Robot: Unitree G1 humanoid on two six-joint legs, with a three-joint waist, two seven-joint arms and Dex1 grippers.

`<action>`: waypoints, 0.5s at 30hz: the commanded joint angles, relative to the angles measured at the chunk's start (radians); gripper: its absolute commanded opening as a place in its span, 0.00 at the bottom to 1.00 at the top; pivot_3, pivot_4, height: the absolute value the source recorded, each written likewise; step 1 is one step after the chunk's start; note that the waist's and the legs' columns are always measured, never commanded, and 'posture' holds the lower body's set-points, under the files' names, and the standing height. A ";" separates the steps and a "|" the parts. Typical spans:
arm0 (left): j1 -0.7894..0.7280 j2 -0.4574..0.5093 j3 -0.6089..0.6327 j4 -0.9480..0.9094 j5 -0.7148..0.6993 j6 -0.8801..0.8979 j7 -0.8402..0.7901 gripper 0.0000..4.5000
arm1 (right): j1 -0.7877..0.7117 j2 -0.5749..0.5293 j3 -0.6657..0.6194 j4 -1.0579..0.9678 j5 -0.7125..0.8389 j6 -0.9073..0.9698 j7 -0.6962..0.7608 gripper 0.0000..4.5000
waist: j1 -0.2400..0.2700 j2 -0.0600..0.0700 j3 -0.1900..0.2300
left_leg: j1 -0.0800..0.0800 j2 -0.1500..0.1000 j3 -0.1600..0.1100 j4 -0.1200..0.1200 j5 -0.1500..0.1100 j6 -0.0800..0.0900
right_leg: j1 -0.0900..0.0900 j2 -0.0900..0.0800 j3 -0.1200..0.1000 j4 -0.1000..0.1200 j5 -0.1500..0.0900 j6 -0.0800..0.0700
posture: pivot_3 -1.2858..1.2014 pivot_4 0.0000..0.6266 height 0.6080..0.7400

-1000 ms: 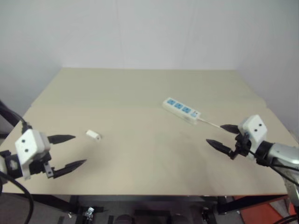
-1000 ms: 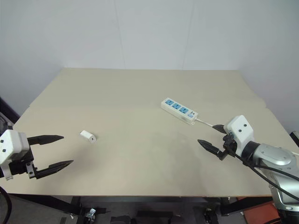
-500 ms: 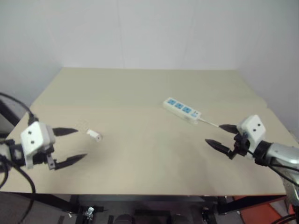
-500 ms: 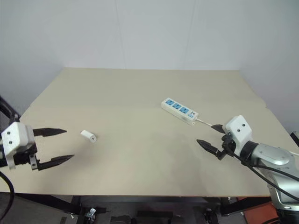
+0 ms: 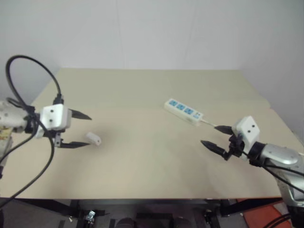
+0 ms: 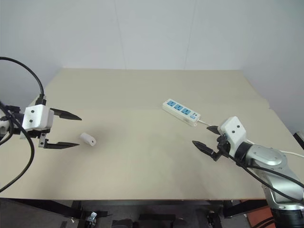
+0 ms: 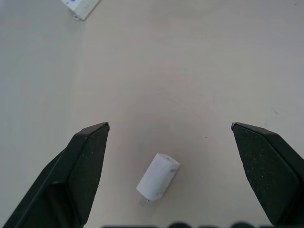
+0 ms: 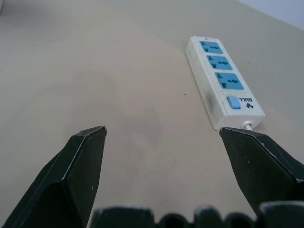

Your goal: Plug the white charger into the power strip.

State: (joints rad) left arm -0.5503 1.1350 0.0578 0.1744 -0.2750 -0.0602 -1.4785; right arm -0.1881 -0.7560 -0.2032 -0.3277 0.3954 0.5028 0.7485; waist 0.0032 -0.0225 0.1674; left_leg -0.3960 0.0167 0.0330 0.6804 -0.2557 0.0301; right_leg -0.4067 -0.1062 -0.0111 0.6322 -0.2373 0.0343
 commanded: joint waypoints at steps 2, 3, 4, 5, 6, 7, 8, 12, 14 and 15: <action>-0.059 -0.022 -0.012 0.033 0.000 -0.034 -0.028 1.00 | -0.092 0.034 0.035 0.065 -0.044 -0.055 -0.035 1.00 | -0.004 0.000 0.000 | 0.000 0.000 0.000 0.000 0.000 0.000 | 0.000 0.000 0.000 0.000 0.000 0.000 | 0.52 0.24 1.00; -0.069 -0.032 -0.018 0.039 0.001 -0.035 -0.031 1.00 | -0.134 0.041 0.074 0.133 -0.097 -0.097 -0.048 1.00 | -0.007 0.000 0.000 | 0.000 0.000 0.000 0.000 0.000 0.000 | 0.000 0.000 0.000 0.000 0.000 0.000 | 0.52 0.24 1.00; -0.081 -0.047 -0.022 0.040 -0.012 -0.023 -0.038 1.00 | -0.177 0.048 0.108 0.197 -0.145 -0.127 -0.063 1.00 | -0.009 0.000 0.000 | 0.000 0.000 0.000 0.000 0.000 0.000 | 0.000 0.000 0.000 0.000 0.000 0.000 | 0.52 0.24 1.00; -0.091 -0.059 -0.026 0.041 -0.019 -0.017 -0.043 1.00 | -0.213 0.053 0.136 0.248 -0.182 -0.147 -0.076 1.00 | -0.012 0.000 0.000 | 0.000 0.000 0.000 0.001 0.000 0.000 | 0.000 0.000 0.000 0.000 0.000 0.001 | 0.52 0.24 1.00; -0.101 -0.070 -0.033 0.044 -0.015 -0.021 -0.044 1.00 | -0.257 0.059 0.166 0.313 -0.223 -0.181 -0.082 1.00 | -0.015 0.000 0.000 | 0.000 0.000 0.000 0.001 0.000 0.000 | 0.000 0.000 0.000 0.000 0.000 0.001 | 0.52 0.24 1.00; -0.109 -0.080 -0.039 0.048 -0.009 -0.023 -0.044 1.00 | -0.298 0.069 0.184 0.371 -0.247 -0.207 -0.087 1.00 | -0.015 0.000 0.000 | -0.001 0.000 0.000 0.001 0.000 0.000 | 0.000 0.000 0.000 0.000 0.000 0.001 | 0.52 0.24 1.00; -0.115 -0.086 -0.043 0.051 -0.003 -0.026 -0.043 1.00 | -0.325 0.076 0.195 0.414 -0.262 -0.229 -0.088 1.00 | -0.016 0.000 0.000 | -0.001 0.000 0.000 0.001 0.000 0.000 | -0.001 0.000 0.000 0.000 0.000 0.001 | 0.52 0.24 1.00; -0.148 -0.125 -0.055 0.062 -0.006 -0.023 -0.046 1.00 | -0.473 0.114 0.256 0.656 -0.354 -0.324 -0.114 1.00 | -0.019 0.000 0.000 | -0.008 0.000 0.000 0.002 0.000 0.000 | -0.009 0.000 0.001 0.002 0.001 0.000 | 0.52 0.24 1.00; -0.176 -0.159 -0.063 0.066 -0.005 -0.016 -0.027 1.00 | -0.559 0.137 0.308 0.815 -0.428 -0.372 -0.140 1.00 | -0.020 0.000 0.000 | -0.014 -0.001 0.000 0.005 0.002 -0.003 | -0.016 0.000 0.002 0.012 0.001 0.000 | 0.52 0.24 1.00; -0.187 -0.173 -0.068 0.067 -0.002 -0.015 -0.024 1.00 | -0.592 0.149 0.323 0.878 -0.451 -0.390 -0.151 1.00 | -0.021 -0.001 0.000 | -0.014 -0.001 0.000 0.005 0.002 -0.003 | -0.016 0.000 0.002 0.012 0.001 0.000 | 0.52 0.24 1.00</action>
State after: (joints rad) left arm -0.7065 0.9609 -0.0141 0.2512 -0.2757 -0.0804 -1.5132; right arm -0.7530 -0.6090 0.1130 0.5037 -0.0205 0.1635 0.6194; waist -0.0175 -0.0232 0.1679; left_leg -0.4103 0.0157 0.0332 0.6861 -0.2532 0.0268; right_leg -0.4228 -0.1063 -0.0095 0.6436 -0.2363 0.0346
